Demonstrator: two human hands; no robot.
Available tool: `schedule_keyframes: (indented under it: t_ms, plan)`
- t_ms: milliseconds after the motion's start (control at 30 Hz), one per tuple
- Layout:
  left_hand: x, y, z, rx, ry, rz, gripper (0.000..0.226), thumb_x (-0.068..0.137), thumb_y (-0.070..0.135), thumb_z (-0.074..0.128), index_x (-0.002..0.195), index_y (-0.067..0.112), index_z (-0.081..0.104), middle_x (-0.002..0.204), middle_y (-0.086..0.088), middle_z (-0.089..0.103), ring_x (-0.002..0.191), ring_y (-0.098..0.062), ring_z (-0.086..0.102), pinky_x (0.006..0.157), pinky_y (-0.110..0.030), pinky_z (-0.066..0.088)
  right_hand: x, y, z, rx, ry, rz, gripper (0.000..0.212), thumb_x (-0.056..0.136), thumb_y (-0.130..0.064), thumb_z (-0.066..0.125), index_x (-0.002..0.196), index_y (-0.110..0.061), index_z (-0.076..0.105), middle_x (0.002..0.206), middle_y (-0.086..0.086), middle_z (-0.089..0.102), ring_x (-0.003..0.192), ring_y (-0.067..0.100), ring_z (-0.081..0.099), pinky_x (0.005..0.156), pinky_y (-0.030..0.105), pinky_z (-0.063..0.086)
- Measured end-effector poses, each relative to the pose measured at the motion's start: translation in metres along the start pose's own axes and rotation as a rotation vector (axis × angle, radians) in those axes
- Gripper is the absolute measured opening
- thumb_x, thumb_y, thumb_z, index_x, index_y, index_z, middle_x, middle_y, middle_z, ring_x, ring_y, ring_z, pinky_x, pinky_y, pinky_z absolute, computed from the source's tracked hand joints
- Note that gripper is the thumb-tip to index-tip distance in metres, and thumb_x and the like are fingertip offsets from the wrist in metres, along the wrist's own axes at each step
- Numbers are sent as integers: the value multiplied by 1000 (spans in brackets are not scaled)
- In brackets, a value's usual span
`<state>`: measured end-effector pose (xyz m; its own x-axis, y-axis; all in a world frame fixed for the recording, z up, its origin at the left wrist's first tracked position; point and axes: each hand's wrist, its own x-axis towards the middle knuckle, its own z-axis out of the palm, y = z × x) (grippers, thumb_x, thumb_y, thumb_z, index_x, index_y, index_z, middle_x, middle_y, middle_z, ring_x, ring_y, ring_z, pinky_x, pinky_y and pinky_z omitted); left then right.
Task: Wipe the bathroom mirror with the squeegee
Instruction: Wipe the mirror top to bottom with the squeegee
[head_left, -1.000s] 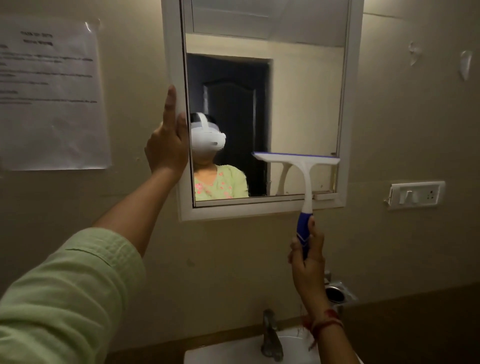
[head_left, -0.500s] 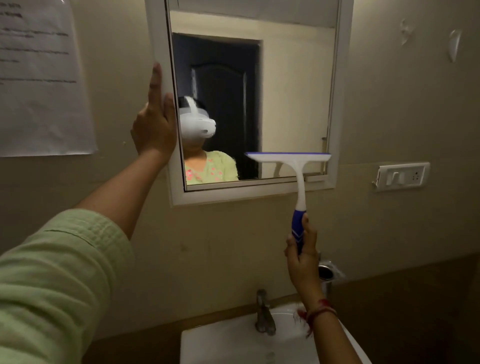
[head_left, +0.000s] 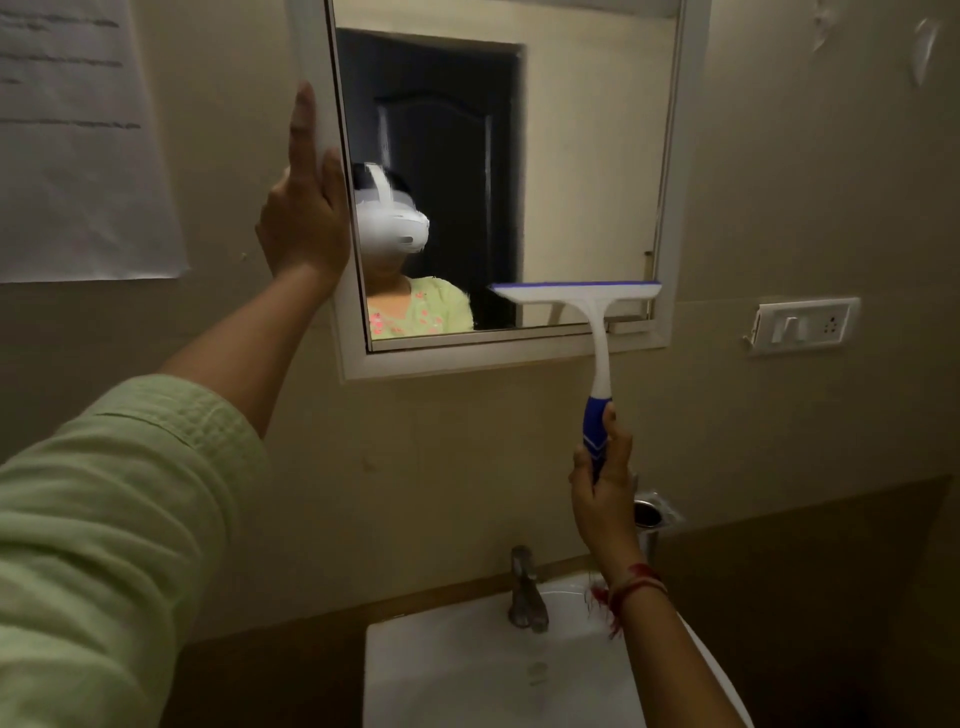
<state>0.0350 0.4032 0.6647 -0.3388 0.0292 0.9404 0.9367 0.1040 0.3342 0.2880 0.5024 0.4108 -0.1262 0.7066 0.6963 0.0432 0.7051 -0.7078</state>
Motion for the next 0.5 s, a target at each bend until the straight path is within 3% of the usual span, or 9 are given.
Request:
schedule_keyframes:
  t_ms: [133, 167, 267, 500]
  plan:
    - [0, 2, 0, -7, 4, 8, 50, 99, 43, 24, 146, 26, 17, 65, -2, 47, 47, -4, 32, 48, -23, 26, -2, 6, 0, -15, 6, 10, 59, 95, -9, 43, 137, -41, 18, 113, 12, 49, 70, 9, 51, 60, 19, 44]
    - [1, 2, 0, -15, 11, 14, 50, 99, 42, 24, 146, 25, 18, 61, 3, 43, 47, -1, 31, 45, -16, 26, -6, 9, 0, -23, 15, 10, 60, 94, -7, 44, 137, -41, 18, 115, 9, 48, 71, 7, 50, 61, 19, 44]
    - [2, 1, 2, -27, 26, 22, 50, 100, 40, 26, 146, 23, 20, 58, 15, 31, 47, 1, 28, 53, -2, 32, -19, 17, 0, -58, 36, -1, 64, 93, -4, 45, 133, -47, 19, 117, -2, 41, 76, 3, 50, 63, 15, 42]
    - [0, 3, -1, -11, 12, 10, 49, 99, 42, 25, 145, 27, 19, 68, -5, 49, 48, 1, 29, 43, -12, 24, -7, 8, 1, 8, 33, -15, 62, 93, -5, 46, 134, -43, 19, 113, 5, 47, 72, -6, 53, 61, 9, 48]
